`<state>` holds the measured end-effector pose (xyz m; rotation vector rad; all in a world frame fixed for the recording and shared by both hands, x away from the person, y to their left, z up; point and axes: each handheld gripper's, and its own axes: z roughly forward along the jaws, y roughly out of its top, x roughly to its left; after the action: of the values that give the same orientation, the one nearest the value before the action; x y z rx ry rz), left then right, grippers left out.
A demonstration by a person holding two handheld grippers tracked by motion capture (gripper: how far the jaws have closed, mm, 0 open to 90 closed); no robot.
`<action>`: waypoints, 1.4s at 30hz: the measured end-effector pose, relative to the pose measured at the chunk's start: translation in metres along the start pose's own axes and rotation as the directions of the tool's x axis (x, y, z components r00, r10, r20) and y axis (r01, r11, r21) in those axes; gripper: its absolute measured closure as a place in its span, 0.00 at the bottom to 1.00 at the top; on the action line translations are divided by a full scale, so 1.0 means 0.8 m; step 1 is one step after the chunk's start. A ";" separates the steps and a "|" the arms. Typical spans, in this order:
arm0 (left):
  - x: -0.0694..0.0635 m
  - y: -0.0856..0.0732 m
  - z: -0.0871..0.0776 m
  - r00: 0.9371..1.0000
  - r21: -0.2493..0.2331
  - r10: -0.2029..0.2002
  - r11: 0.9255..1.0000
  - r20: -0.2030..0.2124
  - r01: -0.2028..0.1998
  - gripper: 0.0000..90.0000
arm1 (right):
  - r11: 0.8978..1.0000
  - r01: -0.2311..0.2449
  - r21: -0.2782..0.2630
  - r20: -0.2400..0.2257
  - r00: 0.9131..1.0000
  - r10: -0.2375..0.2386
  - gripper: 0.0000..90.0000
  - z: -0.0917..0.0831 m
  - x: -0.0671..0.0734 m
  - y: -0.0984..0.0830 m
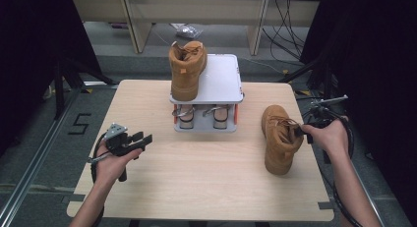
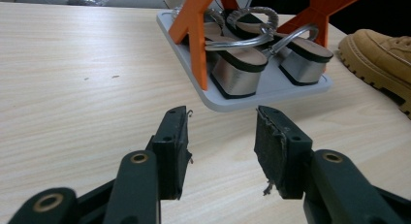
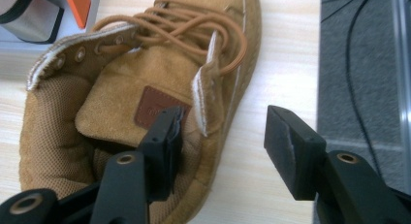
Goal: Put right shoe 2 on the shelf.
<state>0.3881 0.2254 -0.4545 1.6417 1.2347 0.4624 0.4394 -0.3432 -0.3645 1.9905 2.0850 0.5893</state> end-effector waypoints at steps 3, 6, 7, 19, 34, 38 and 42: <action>0.003 -0.002 -0.001 1.000 -0.003 -0.004 1.000 -0.005 0.004 0.61 | 0.999 -0.033 0.038 -0.003 0.999 0.033 0.58 0.008 0.004 0.001; 0.006 -0.003 -0.001 1.000 -0.001 -0.007 1.000 -0.012 0.007 0.61 | 0.995 -0.034 0.089 -0.008 0.999 0.035 0.61 0.018 0.006 0.002; 0.008 -0.003 -0.001 1.000 0.002 -0.004 1.000 -0.012 0.004 0.61 | 0.994 -0.073 0.084 -0.010 0.997 0.074 0.63 0.022 0.011 0.002; 0.012 -0.010 -0.002 1.000 0.007 -0.021 1.000 -0.021 0.021 0.61 | 0.978 -0.039 0.207 0.017 0.999 0.037 0.80 0.047 0.018 0.014; 0.019 -0.017 -0.002 0.999 0.011 -0.034 0.999 -0.027 0.034 0.61 | 0.976 -0.064 0.210 -0.062 0.995 0.079 0.93 0.045 -0.009 0.013; 0.020 -0.018 -0.002 0.999 0.006 -0.042 0.999 -0.032 0.043 0.61 | 0.968 -0.162 0.190 -0.099 0.978 0.183 0.93 0.043 -0.010 0.011; 0.021 -0.019 -0.002 0.999 0.012 -0.041 0.999 -0.034 0.041 0.61 | 0.965 -0.207 0.160 -0.120 0.966 0.227 0.94 0.043 -0.013 0.010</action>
<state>0.3860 0.2408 -0.4707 1.6221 1.2962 0.4599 0.4618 -0.3482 -0.3934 2.3464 2.0534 0.6458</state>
